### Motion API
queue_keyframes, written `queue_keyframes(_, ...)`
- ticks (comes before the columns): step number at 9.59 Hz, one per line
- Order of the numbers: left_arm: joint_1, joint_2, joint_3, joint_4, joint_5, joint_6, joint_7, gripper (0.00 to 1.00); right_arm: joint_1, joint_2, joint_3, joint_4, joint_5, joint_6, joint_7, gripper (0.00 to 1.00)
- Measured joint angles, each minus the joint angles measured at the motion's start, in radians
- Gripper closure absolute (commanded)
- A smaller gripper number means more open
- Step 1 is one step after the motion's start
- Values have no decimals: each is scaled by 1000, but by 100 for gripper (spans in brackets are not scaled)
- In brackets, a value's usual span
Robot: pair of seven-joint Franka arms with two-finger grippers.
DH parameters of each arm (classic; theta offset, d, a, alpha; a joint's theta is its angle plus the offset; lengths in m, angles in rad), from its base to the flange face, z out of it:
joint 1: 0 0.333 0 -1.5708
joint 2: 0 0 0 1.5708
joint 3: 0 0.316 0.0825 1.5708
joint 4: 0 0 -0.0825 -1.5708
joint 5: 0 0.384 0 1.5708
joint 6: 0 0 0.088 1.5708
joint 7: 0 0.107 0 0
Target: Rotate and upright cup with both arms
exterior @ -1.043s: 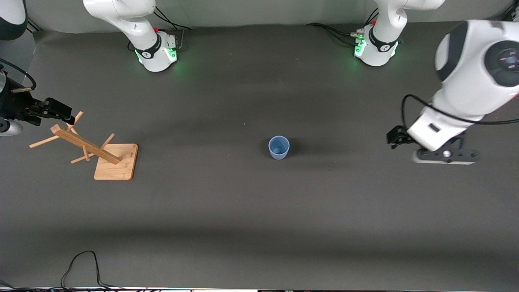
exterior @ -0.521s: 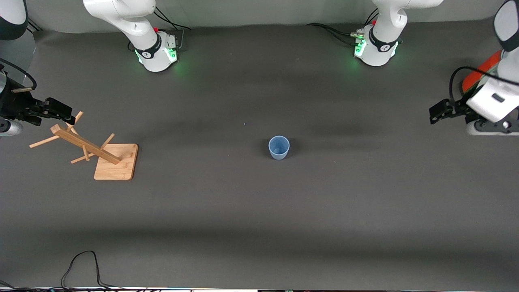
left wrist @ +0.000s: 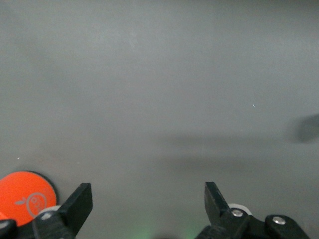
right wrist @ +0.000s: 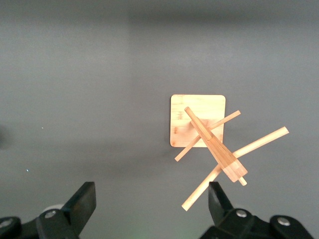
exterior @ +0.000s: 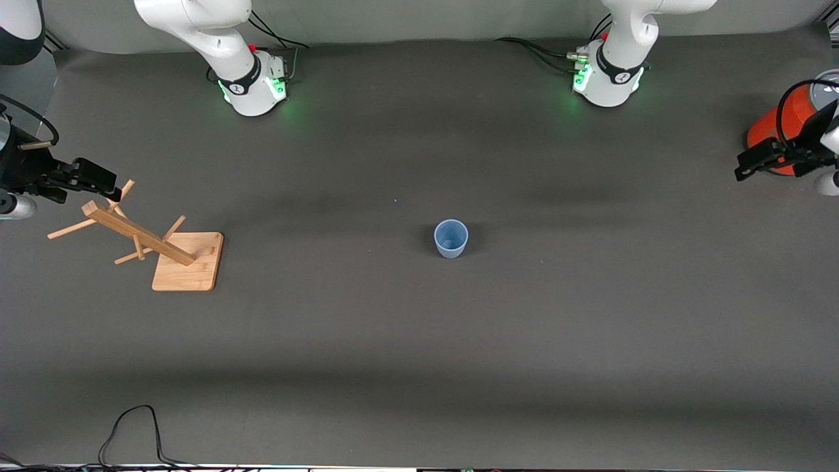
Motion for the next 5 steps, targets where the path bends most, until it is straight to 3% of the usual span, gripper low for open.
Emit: queue_keyframes(5, 20, 11, -27, 14, 0, -7, -1, 0, 0, 0, 0, 0, 0, 0, 0, 0)
